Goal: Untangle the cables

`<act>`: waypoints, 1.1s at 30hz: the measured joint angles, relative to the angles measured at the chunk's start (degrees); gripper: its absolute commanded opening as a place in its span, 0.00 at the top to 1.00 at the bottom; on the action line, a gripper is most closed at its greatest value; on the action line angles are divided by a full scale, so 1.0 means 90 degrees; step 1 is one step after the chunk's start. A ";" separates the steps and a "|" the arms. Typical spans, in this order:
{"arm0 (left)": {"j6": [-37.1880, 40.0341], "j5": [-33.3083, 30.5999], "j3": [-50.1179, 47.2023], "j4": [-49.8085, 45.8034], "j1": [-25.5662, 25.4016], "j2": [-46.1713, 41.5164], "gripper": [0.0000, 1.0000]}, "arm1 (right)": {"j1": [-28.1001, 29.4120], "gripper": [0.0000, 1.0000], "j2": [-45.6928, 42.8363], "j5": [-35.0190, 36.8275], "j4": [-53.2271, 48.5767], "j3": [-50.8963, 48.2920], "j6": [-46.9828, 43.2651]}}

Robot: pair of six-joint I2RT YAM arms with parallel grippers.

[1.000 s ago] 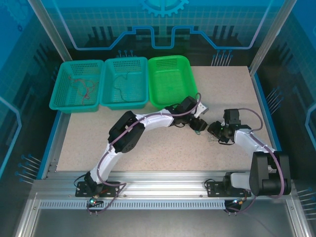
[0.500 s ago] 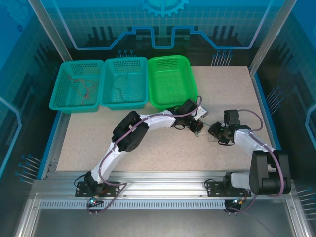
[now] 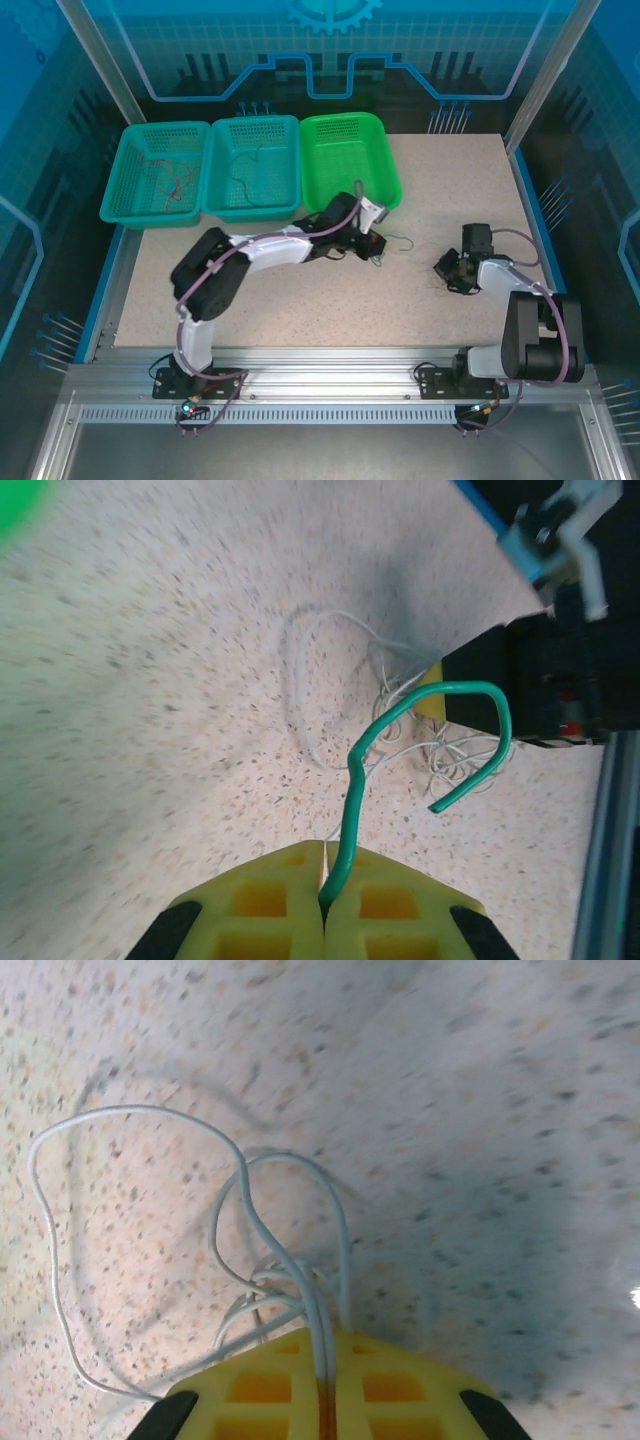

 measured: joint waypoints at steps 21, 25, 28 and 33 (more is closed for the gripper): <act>0.0075 -0.1280 -0.2217 -0.0673 0.1593 -0.3791 1.00 | -0.1348 1.00 -0.0916 -0.0413 0.0129 -0.0393 0.0359; 0.0075 -0.1212 -0.2499 -0.0896 0.1783 -0.4065 1.00 | -0.1348 1.00 -0.1202 -0.0590 0.0153 -0.0520 0.0454; 0.0070 -0.1124 -0.2552 -0.0937 0.1853 -0.4197 1.00 | -0.1345 1.00 -0.1270 -0.0685 0.0148 -0.0646 0.0505; -0.0029 -0.1039 -0.2586 -0.0942 0.1996 -0.4226 1.00 | -0.1348 1.00 -0.1406 -0.0695 0.0092 -0.0661 0.0546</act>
